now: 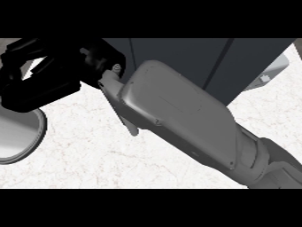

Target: Pick up the wine, place it into the cabinet and close the cabinet

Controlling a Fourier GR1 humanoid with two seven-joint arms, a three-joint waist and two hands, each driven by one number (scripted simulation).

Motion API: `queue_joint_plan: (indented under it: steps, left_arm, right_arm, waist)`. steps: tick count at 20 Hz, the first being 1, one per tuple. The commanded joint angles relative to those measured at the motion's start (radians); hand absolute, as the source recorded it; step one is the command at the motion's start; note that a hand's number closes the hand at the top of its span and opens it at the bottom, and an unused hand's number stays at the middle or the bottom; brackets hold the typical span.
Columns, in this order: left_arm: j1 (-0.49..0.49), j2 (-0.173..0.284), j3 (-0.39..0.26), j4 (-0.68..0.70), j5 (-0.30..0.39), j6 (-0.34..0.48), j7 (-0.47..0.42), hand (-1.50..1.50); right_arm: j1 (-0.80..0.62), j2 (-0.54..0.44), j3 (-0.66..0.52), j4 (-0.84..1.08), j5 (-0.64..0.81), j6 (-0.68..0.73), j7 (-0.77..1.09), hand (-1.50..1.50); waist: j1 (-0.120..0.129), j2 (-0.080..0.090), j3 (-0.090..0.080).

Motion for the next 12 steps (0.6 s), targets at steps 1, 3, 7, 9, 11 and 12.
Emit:
queue_joint_plan:
  steps: [1, 3, 7, 9, 11, 12]
  left_arm:
    - [0.006, 0.017, 0.060, 0.006, 0.042, -0.019, 0.033, -1.50]
    - [0.010, -0.002, 0.043, 0.013, 0.010, -0.023, 0.015, -1.50]
    - [0.022, 0.015, 0.088, -0.013, 0.049, -0.019, 0.047, -1.50]
    - [-0.005, 0.043, 0.100, 0.013, 0.062, -0.023, 0.072, -1.50]
    - [-0.011, 0.033, 0.072, -0.025, 0.053, -0.015, 0.075, -1.50]
    - [-0.017, 0.026, 0.066, -0.024, 0.053, -0.023, 0.067, -1.50]
  right_arm:
    - [-0.018, 0.000, -0.039, 0.165, 0.063, 0.032, -0.138, 1.50]
    - [-0.046, -0.015, -0.073, 0.246, 0.090, 0.030, -0.183, 1.50]
    - [-0.014, -0.059, -0.099, 0.320, 0.117, 0.021, -0.266, 1.50]
    - [0.019, -0.095, -0.096, 0.331, 0.106, 0.066, -0.280, 1.50]
    - [-0.009, -0.101, -0.110, 0.353, 0.106, 0.051, -0.278, 1.50]
    - [0.024, -0.125, -0.112, 0.352, 0.104, 0.078, -0.311, 1.50]
  waist:
    - [-0.023, -0.002, 0.004]
    - [-0.023, 0.001, 0.003]
    - [-0.024, 0.000, 0.004]
    - [-0.038, 0.008, 0.004]
    - [-0.038, 0.009, 0.004]
    - [-0.043, 0.015, 0.004]
